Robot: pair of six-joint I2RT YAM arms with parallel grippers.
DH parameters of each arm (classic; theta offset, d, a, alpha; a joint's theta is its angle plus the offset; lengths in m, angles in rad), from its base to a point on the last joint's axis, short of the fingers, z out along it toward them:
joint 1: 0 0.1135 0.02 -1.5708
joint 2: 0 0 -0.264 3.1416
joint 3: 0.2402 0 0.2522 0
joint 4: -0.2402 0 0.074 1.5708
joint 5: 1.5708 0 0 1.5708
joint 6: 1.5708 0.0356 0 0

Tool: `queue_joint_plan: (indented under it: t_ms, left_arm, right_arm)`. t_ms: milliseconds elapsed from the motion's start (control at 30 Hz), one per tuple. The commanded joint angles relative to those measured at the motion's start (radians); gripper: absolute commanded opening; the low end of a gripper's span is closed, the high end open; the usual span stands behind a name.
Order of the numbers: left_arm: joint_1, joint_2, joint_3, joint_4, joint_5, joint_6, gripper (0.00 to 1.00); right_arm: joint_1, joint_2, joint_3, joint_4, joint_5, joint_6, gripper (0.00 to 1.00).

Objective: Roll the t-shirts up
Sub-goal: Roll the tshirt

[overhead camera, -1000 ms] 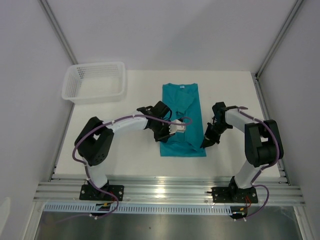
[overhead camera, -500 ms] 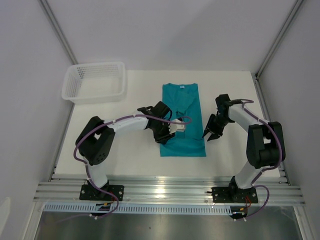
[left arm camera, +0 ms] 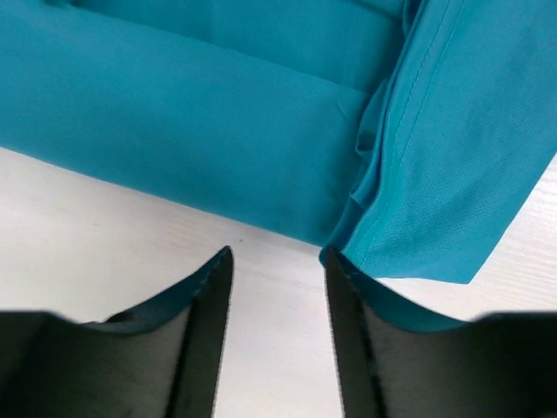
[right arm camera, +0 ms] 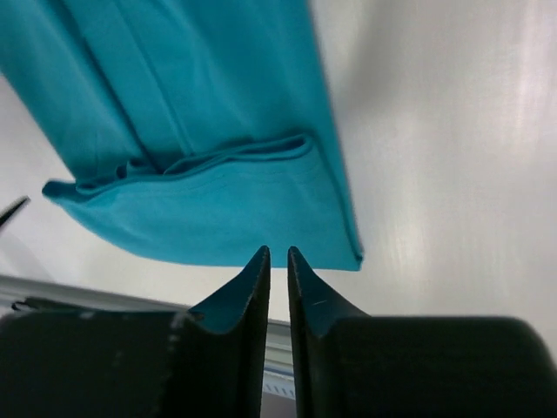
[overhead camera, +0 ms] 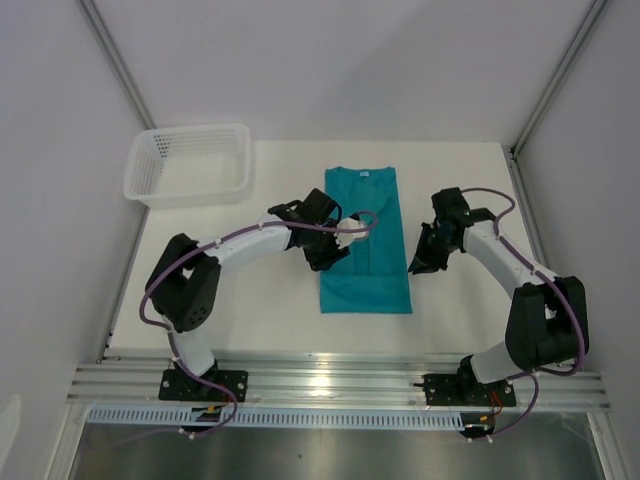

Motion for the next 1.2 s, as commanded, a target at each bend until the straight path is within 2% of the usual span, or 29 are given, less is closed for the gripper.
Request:
queue_joint_plan:
  t_ms: [0, 67, 133, 200, 267, 367, 500, 533, 633, 700, 767, 867, 1033, 1067, 1133, 1167]
  left_arm:
    - [-0.005, -0.079, 0.073, -0.035, 0.007, -0.016, 0.47]
    - [-0.024, -0.094, 0.043, -0.084, 0.032, 0.027, 0.36]
    - [-0.065, -0.125, -0.026, -0.092, 0.061, 0.05, 0.32]
    - [-0.11, -0.145, -0.054, -0.079, 0.077, 0.068, 0.33]
    - [-0.128, -0.14, -0.076, -0.049, 0.086, 0.071, 0.43]
    - [-0.148, -0.11, -0.068, -0.037, 0.083, 0.106, 0.5]
    - [-0.2, -0.142, -0.161, 0.013, 0.058, 0.221, 0.56]
    - [-0.206, -0.154, -0.177, 0.023, 0.069, 0.24, 0.63]
    - [-0.223, -0.185, -0.22, 0.024, 0.09, 0.271, 0.66]
    - [-0.231, -0.185, -0.234, 0.014, 0.109, 0.275, 0.71]
    - [-0.236, -0.183, -0.247, 0.021, 0.11, 0.272, 0.72]
    - [-0.236, -0.177, -0.26, 0.093, 0.066, 0.239, 0.72]
    - [-0.236, -0.171, -0.298, 0.13, 0.057, 0.208, 0.72]
    - [-0.236, -0.174, -0.316, 0.141, 0.043, 0.199, 0.71]
    - [-0.237, -0.179, -0.333, 0.159, 0.038, 0.199, 0.71]
    - [-0.237, -0.183, -0.341, 0.167, 0.035, 0.194, 0.71]
  right_arm:
    - [0.067, -0.018, -0.054, 0.123, -0.089, -0.016, 0.15]
    - [0.076, -0.002, -0.082, 0.162, -0.138, 0.013, 0.13]
    - [0.076, 0.028, -0.1, 0.218, -0.161, 0.026, 0.11]
    - [0.078, 0.046, -0.125, 0.25, -0.169, 0.038, 0.1]
    - [0.073, 0.074, -0.151, 0.284, -0.167, 0.049, 0.09]
    - [0.059, 0.127, -0.157, 0.296, -0.147, 0.054, 0.09]
    - [0.055, 0.161, -0.159, 0.293, -0.103, 0.029, 0.1]
    - [0.055, 0.16, -0.156, 0.289, -0.095, 0.012, 0.1]
    - [0.056, 0.101, -0.131, 0.262, -0.063, -0.041, 0.15]
    - [0.056, 0.04, -0.111, 0.236, -0.052, -0.078, 0.23]
    - [0.056, -0.006, -0.091, 0.23, -0.069, -0.156, 0.33]
    - [0.064, -0.113, -0.117, 0.262, -0.048, -0.276, 0.43]
    - [0.061, -0.352, -0.221, 0.394, 0.006, -0.515, 0.53]
    - [0.061, -0.391, -0.275, 0.416, -0.002, -0.629, 0.59]
    - [0.059, -0.499, -0.332, 0.44, -0.066, -0.776, 0.61]
    - [0.064, -0.532, -0.382, 0.433, -0.166, -0.943, 0.61]
